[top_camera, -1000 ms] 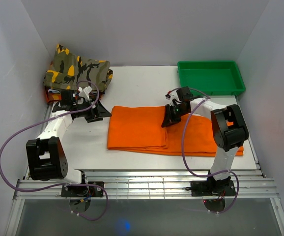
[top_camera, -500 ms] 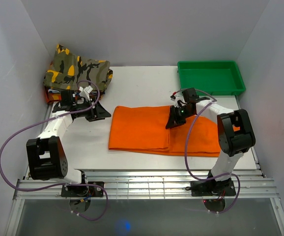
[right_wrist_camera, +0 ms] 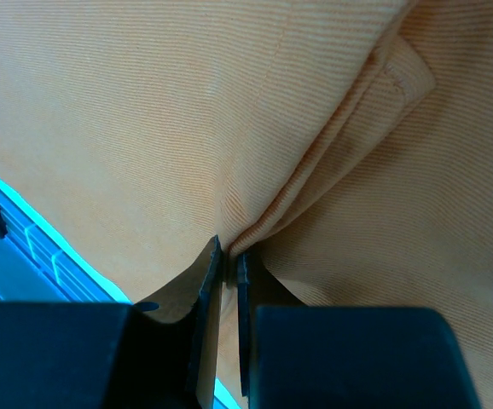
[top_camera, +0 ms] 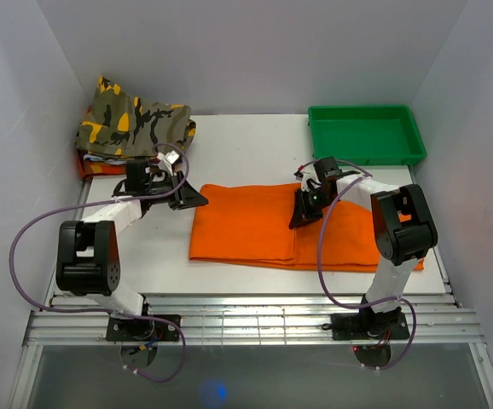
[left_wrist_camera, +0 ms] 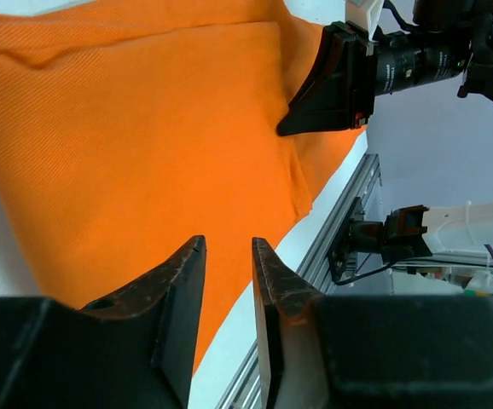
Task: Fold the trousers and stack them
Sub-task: Fold the trousers
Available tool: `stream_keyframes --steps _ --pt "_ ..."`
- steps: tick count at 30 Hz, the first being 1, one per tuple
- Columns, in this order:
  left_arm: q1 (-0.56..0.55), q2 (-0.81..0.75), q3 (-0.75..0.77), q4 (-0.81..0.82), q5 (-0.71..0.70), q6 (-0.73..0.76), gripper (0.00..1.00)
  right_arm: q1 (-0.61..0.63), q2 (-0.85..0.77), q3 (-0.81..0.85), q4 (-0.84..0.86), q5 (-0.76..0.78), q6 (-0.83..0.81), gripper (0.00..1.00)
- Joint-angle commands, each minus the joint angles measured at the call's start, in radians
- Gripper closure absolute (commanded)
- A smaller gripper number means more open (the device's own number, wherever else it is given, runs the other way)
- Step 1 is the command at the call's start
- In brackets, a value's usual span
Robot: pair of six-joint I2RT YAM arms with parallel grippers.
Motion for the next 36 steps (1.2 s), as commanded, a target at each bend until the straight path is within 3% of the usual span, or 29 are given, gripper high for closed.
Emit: stream_keyframes --steps 1,7,13,16,20,23,24,25,27,30,33,36 --pt "-0.055 0.064 -0.006 0.256 0.027 -0.126 0.62 -0.004 -0.020 0.026 -0.003 0.007 -0.027 0.92" --pt "-0.079 0.282 0.074 0.424 -0.031 -0.241 0.72 -0.001 0.005 0.017 -0.017 0.025 -0.041 0.92" --pt "-0.053 0.515 0.135 0.480 -0.118 -0.306 0.81 0.010 0.041 0.009 -0.025 0.057 -0.061 0.92" --pt "-0.033 0.591 0.147 0.486 -0.080 -0.330 0.85 0.010 0.067 0.031 -0.043 0.065 -0.078 0.92" --pt "-0.010 0.515 0.138 0.483 0.016 -0.285 0.84 0.011 0.092 0.062 -0.060 0.057 -0.087 0.92" --pt "-0.006 0.377 0.123 0.390 0.148 -0.184 0.80 0.010 0.094 0.057 -0.052 0.043 -0.087 0.92" --pt "0.031 0.343 0.132 0.240 0.174 -0.138 0.78 0.010 0.092 0.052 -0.051 0.040 -0.087 0.92" --pt "0.031 0.310 0.141 0.137 0.188 0.004 0.77 0.010 0.090 0.049 -0.046 0.037 -0.086 0.92" --pt "0.031 0.207 0.103 -0.062 0.236 0.091 0.75 0.011 0.084 0.043 -0.040 0.034 -0.086 0.92" --pt "0.033 0.110 0.049 -0.245 0.265 0.229 0.75 0.010 0.084 0.043 -0.039 0.031 -0.087 0.92" --pt "0.033 0.098 -0.020 -0.327 0.271 0.297 0.75 0.010 0.087 0.055 -0.040 0.030 -0.089 0.92" --pt "0.034 0.156 -0.063 -0.295 0.274 0.263 0.75 0.010 0.098 0.065 -0.039 0.030 -0.087 0.92"
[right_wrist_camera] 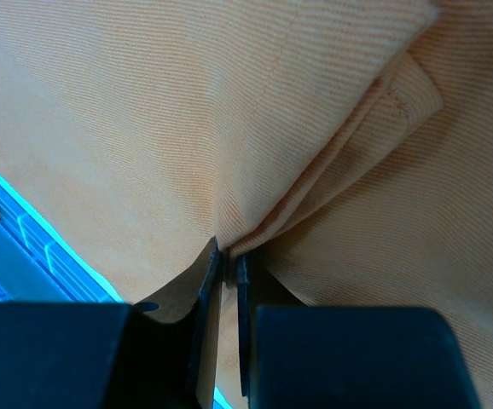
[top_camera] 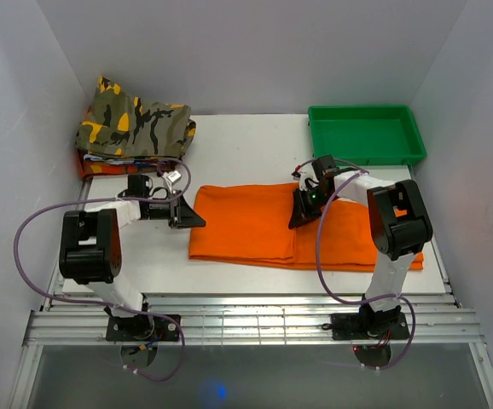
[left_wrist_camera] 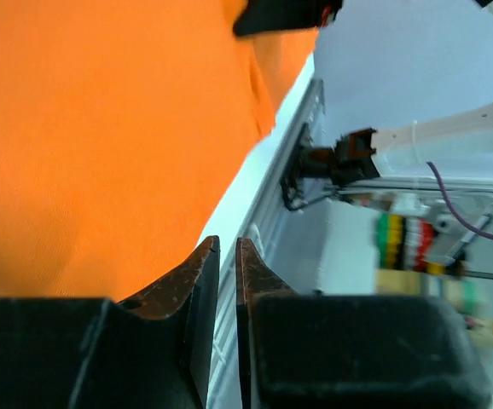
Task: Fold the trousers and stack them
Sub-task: Fold the trousers
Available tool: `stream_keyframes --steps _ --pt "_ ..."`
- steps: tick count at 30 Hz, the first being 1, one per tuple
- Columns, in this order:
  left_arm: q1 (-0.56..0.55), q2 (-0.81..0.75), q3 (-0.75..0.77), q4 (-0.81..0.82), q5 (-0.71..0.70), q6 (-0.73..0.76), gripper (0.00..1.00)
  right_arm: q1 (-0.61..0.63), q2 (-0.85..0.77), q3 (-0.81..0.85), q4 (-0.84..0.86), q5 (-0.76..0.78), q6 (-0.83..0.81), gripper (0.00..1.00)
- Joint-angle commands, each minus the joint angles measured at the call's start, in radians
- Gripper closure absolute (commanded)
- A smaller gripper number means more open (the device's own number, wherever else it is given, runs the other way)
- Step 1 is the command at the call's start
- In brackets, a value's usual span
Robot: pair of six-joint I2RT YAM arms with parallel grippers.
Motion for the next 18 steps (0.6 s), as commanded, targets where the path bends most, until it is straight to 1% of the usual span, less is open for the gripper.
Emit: stream_keyframes --steps 1,3,4,5,8,9,11,13,14,15,17,18 --pt "0.002 0.125 -0.056 -0.106 0.066 0.064 0.75 0.003 0.047 0.015 0.003 0.043 -0.028 0.92" --pt "0.002 0.203 -0.059 -0.107 0.064 0.048 0.75 0.003 0.054 0.022 -0.002 0.044 -0.031 0.92" --pt "0.003 0.245 -0.056 -0.115 0.035 0.049 0.76 0.003 0.055 0.022 -0.002 0.047 -0.033 0.92" --pt "0.008 0.318 -0.050 -0.121 0.017 0.054 0.76 0.003 0.063 0.026 -0.004 0.049 -0.037 0.92" --pt "0.020 0.420 -0.036 -0.132 -0.096 0.061 0.77 0.003 0.090 0.038 -0.016 0.043 -0.041 0.92" --pt "0.044 0.435 -0.028 -0.140 -0.106 0.064 0.77 0.003 0.096 0.045 -0.022 0.040 -0.041 0.92" --pt "0.087 0.441 0.011 -0.152 -0.126 0.067 0.77 0.005 0.110 0.051 -0.025 0.040 -0.041 0.92" --pt "0.110 0.403 0.042 -0.175 -0.129 0.077 0.75 0.005 0.113 0.055 -0.021 0.040 -0.041 0.92" --pt "0.118 0.385 0.062 -0.195 -0.131 0.112 0.73 0.006 0.116 0.058 -0.022 0.041 -0.041 0.92" --pt "0.126 0.339 0.105 -0.247 -0.132 0.139 0.67 0.006 0.116 0.061 -0.024 0.040 -0.041 0.92" --pt "0.129 0.281 0.143 -0.294 -0.141 0.219 0.61 0.008 0.113 0.074 -0.034 0.034 -0.041 0.92" --pt "0.129 0.247 0.157 -0.314 -0.181 0.225 0.58 0.008 0.107 0.077 -0.037 0.032 -0.041 0.91"
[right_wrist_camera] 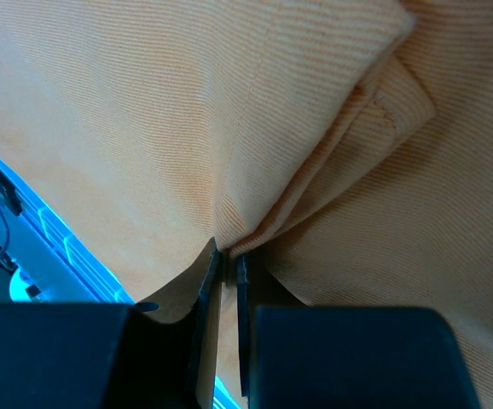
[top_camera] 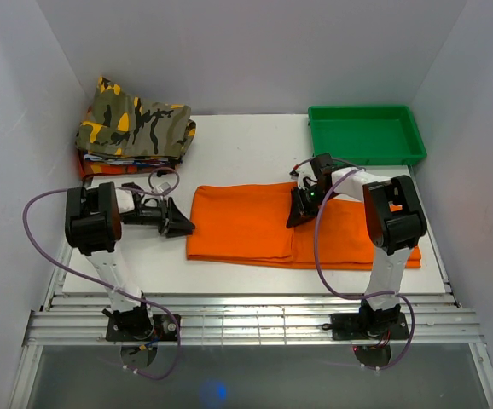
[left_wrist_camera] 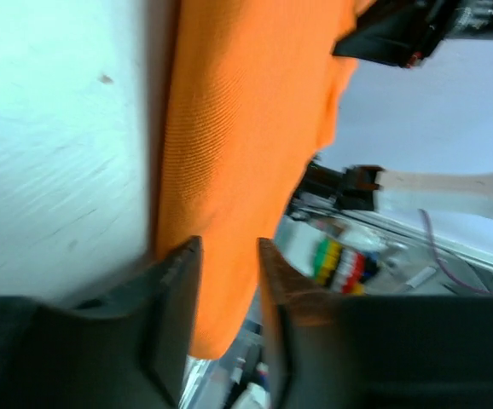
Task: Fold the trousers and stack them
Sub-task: Fold the trousers
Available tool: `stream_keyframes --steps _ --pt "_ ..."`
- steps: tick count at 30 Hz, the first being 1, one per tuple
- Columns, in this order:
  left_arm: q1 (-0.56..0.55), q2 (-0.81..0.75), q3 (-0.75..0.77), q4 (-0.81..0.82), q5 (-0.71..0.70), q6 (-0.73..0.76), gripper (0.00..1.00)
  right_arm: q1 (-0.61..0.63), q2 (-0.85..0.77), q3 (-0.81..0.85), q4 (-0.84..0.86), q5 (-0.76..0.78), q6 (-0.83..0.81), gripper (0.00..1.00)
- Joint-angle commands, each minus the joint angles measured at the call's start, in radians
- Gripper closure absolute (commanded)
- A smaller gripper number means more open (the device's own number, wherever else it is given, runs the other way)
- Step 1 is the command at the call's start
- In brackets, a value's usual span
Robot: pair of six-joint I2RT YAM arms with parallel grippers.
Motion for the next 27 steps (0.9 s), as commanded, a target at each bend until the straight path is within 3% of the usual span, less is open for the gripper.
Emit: stream_keyframes --steps 1,4,7,11,18,27 --pt "0.019 -0.172 0.071 -0.065 -0.148 0.099 0.51 0.013 0.037 0.012 0.008 0.078 -0.069 0.89" --pt "0.019 -0.271 0.065 -0.065 -0.223 0.082 0.45 0.013 0.000 0.023 -0.021 0.067 -0.092 0.73" --pt "0.019 -0.291 0.015 -0.053 -0.239 0.059 0.43 0.013 -0.055 0.035 -0.047 0.053 -0.113 0.37" --pt "0.019 -0.261 -0.060 0.005 -0.266 -0.005 0.43 0.007 -0.115 0.061 -0.087 0.050 -0.147 0.20" --pt "0.016 -0.207 -0.097 0.152 -0.351 -0.030 0.43 -0.068 -0.208 0.078 -0.230 0.070 -0.265 0.13" --pt "-0.027 -0.087 -0.096 0.280 -0.257 -0.071 0.48 -0.349 -0.265 0.011 -0.394 0.113 -0.448 0.10"
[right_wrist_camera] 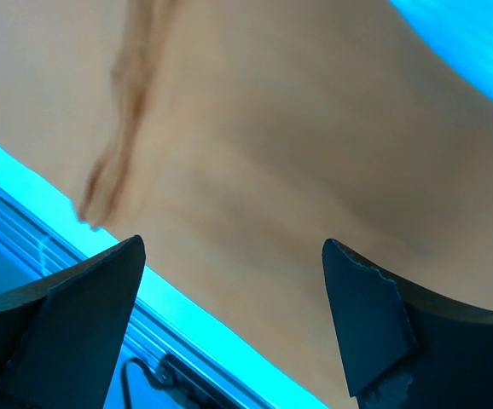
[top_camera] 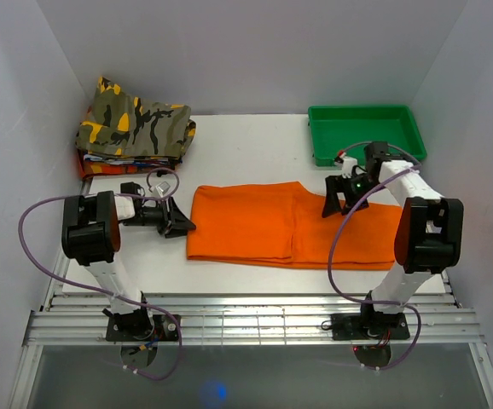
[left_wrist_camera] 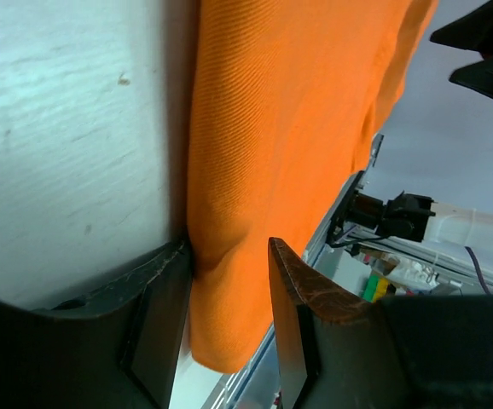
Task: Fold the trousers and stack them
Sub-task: Fold the trousers
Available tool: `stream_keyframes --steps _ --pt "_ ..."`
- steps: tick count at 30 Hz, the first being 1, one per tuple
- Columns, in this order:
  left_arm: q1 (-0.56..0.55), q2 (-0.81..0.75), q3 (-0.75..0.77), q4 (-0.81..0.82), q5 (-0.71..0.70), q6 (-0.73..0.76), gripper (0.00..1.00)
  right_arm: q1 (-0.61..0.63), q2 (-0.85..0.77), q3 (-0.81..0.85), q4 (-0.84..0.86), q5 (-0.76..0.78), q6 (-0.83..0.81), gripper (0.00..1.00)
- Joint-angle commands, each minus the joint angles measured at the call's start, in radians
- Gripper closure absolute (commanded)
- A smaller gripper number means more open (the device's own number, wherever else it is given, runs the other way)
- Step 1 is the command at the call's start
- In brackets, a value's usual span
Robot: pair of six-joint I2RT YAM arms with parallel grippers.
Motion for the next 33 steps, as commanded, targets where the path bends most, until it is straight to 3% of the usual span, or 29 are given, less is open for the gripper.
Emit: stream_keyframes --steps 1,3,5,7,11,12,17,23,28,33 --pt "-0.031 0.071 -0.002 0.120 -0.075 0.008 0.47 -0.132 -0.025 -0.025 -0.116 0.043 -0.139 0.09" --pt "-0.037 0.088 -0.003 0.159 -0.071 -0.028 0.48 -0.185 -0.022 -0.022 -0.157 0.047 -0.173 0.03" --pt "-0.037 0.103 -0.002 0.189 -0.059 -0.046 0.54 -0.260 -0.016 -0.004 -0.188 0.030 -0.228 0.10" --pt "-0.037 0.100 -0.002 0.206 -0.060 -0.075 0.61 -0.333 -0.003 0.016 -0.232 0.013 -0.259 0.10" --pt "-0.028 0.059 0.004 0.214 -0.042 -0.101 0.87 -0.415 0.024 0.061 -0.268 0.017 -0.289 0.10" --pt "-0.025 0.032 0.009 0.204 -0.043 -0.104 0.99 -0.429 0.027 0.076 -0.269 0.019 -0.295 0.10" --pt "0.041 -0.062 0.047 0.086 -0.045 -0.072 1.00 -0.495 -0.003 0.102 -0.249 -0.007 -0.309 0.10" --pt "0.142 -0.212 0.139 -0.216 -0.065 0.089 1.00 -0.516 -0.017 0.067 -0.258 -0.087 -0.297 0.10" --pt "0.146 -0.300 0.233 -0.395 -0.097 0.256 1.00 -0.530 -0.045 -0.057 -0.180 -0.234 -0.262 0.10" --pt "0.146 -0.378 0.277 -0.468 -0.112 0.276 1.00 -0.530 -0.065 -0.091 -0.117 -0.242 -0.249 0.10"
